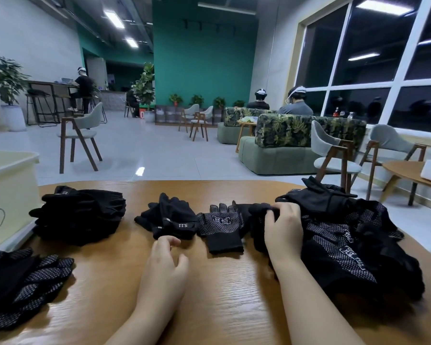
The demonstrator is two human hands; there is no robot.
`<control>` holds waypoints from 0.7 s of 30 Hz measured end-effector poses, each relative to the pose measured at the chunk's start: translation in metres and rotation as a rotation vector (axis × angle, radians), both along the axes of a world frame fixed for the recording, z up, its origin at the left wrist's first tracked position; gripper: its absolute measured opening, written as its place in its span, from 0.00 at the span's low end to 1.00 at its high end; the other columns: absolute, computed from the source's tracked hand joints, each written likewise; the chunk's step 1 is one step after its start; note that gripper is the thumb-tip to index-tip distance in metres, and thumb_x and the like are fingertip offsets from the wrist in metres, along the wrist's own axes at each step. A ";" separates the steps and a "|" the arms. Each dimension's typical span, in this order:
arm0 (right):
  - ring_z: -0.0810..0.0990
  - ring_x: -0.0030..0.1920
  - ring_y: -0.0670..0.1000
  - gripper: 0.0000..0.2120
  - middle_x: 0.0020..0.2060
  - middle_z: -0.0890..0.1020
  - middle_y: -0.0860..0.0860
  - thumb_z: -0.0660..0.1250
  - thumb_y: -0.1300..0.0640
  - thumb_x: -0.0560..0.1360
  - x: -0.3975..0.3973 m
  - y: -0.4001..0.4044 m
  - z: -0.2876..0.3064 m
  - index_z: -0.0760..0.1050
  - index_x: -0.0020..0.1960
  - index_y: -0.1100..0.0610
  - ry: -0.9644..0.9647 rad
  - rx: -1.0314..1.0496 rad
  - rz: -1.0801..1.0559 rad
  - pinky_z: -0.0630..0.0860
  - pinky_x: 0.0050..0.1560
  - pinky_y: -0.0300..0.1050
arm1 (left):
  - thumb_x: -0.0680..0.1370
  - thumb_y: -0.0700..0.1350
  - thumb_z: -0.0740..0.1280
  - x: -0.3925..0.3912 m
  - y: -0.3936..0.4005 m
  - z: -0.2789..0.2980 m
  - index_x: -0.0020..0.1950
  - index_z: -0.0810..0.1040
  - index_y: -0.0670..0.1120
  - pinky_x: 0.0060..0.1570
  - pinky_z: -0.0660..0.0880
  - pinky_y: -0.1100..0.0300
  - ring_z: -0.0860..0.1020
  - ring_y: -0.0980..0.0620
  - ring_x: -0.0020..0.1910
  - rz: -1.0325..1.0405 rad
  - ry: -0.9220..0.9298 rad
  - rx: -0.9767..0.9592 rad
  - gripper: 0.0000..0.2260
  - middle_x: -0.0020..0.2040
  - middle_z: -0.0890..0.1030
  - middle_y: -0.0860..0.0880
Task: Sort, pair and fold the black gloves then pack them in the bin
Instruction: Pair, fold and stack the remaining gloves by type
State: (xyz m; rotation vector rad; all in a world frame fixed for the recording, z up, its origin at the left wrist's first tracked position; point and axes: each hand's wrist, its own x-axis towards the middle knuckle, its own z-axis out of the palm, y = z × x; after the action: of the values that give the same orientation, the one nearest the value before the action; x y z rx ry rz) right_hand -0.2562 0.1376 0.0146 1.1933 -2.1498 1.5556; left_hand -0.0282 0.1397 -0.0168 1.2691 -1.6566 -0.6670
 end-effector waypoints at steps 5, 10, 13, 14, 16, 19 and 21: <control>0.74 0.53 0.53 0.06 0.53 0.75 0.62 0.66 0.71 0.73 0.006 0.001 0.006 0.76 0.49 0.67 0.122 -0.293 0.095 0.62 0.55 0.23 | 0.75 0.40 0.64 -0.001 0.001 -0.001 0.53 0.69 0.52 0.52 0.68 0.59 0.72 0.56 0.52 -0.033 0.004 -0.012 0.11 0.53 0.72 0.55; 0.69 0.61 0.48 0.09 0.58 0.72 0.59 0.59 0.63 0.75 0.016 0.005 0.013 0.74 0.52 0.66 0.201 -0.429 0.249 0.60 0.63 0.26 | 0.74 0.40 0.66 0.000 0.001 0.000 0.55 0.70 0.55 0.54 0.67 0.63 0.71 0.64 0.55 -0.100 0.000 -0.061 0.14 0.54 0.72 0.60; 0.65 0.63 0.39 0.11 0.60 0.70 0.54 0.55 0.62 0.74 0.032 0.009 0.018 0.73 0.51 0.65 0.250 -0.439 0.375 0.58 0.63 0.25 | 0.74 0.43 0.68 -0.001 0.001 0.001 0.57 0.69 0.61 0.55 0.69 0.62 0.69 0.70 0.58 -0.175 -0.010 -0.095 0.18 0.57 0.71 0.64; 0.65 0.64 0.38 0.10 0.60 0.71 0.55 0.55 0.63 0.73 0.037 0.010 0.018 0.73 0.50 0.65 0.270 -0.425 0.428 0.59 0.62 0.25 | 0.74 0.45 0.69 -0.002 0.001 0.000 0.58 0.69 0.63 0.57 0.70 0.62 0.68 0.71 0.58 -0.199 -0.007 -0.101 0.18 0.58 0.71 0.65; 0.67 0.63 0.38 0.10 0.59 0.73 0.55 0.55 0.64 0.72 0.048 0.011 0.016 0.73 0.48 0.64 0.308 -0.367 0.537 0.60 0.60 0.24 | 0.72 0.54 0.67 -0.002 0.002 0.000 0.59 0.68 0.66 0.60 0.71 0.61 0.68 0.72 0.60 -0.257 -0.013 -0.065 0.18 0.60 0.71 0.67; 0.73 0.60 0.42 0.12 0.57 0.76 0.49 0.54 0.66 0.69 0.061 0.012 0.009 0.72 0.48 0.58 0.274 -0.201 0.720 0.67 0.57 0.30 | 0.68 0.62 0.63 -0.003 0.003 -0.001 0.64 0.61 0.72 0.65 0.70 0.57 0.69 0.65 0.64 -0.311 -0.046 -0.030 0.25 0.64 0.69 0.68; 0.73 0.59 0.40 0.16 0.56 0.77 0.46 0.53 0.69 0.67 0.068 0.013 0.006 0.72 0.48 0.56 0.244 -0.100 0.821 0.70 0.58 0.34 | 0.71 0.59 0.66 -0.002 0.004 0.000 0.64 0.54 0.77 0.66 0.69 0.57 0.68 0.63 0.66 -0.328 -0.015 -0.032 0.29 0.65 0.65 0.70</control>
State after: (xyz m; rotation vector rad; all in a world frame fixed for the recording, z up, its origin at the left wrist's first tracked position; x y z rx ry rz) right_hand -0.1886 0.1508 0.0205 2.2590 -1.4612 1.6211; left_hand -0.0302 0.1438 -0.0171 0.9892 -1.9010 -0.8237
